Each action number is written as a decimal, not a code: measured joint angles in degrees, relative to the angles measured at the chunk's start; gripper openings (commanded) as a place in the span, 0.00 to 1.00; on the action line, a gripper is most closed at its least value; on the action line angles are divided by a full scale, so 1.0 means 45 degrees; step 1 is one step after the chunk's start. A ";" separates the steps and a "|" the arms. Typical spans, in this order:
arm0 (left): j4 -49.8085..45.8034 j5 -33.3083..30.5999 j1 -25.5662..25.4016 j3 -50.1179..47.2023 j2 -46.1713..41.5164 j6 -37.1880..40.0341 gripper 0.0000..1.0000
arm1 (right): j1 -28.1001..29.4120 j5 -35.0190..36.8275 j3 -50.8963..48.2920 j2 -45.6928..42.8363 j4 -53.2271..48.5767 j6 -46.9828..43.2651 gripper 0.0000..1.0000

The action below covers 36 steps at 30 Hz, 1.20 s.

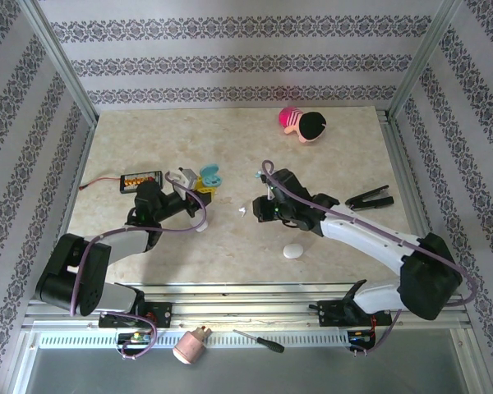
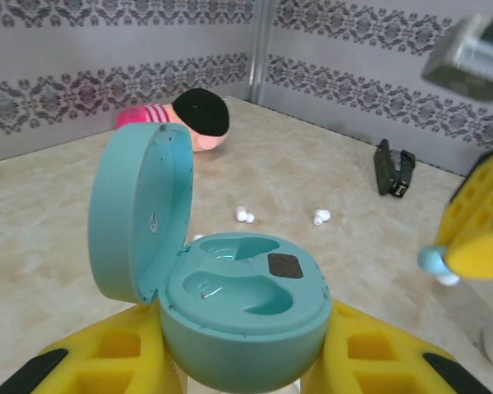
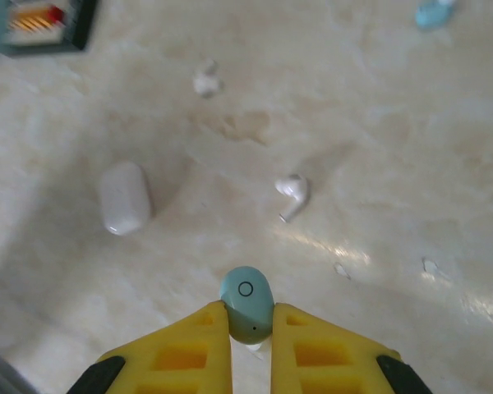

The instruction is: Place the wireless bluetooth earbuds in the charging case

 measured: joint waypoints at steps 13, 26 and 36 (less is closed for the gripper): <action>-0.0049 0.0743 -0.1229 0.0432 0.0233 -0.0374 0.28 | 0.0369 -0.1195 0.0772 -0.0884 0.2288 -0.2064 0.13; 0.0087 0.1443 -0.1481 0.0719 0.0146 -0.1005 0.28 | 0.0165 -0.1613 0.0937 0.0121 0.3507 -0.2992 0.13; 0.0291 0.1443 -0.1481 0.0719 -0.0102 -0.1418 0.28 | 0.0160 -0.1637 0.0670 0.0141 0.3910 -0.2987 0.13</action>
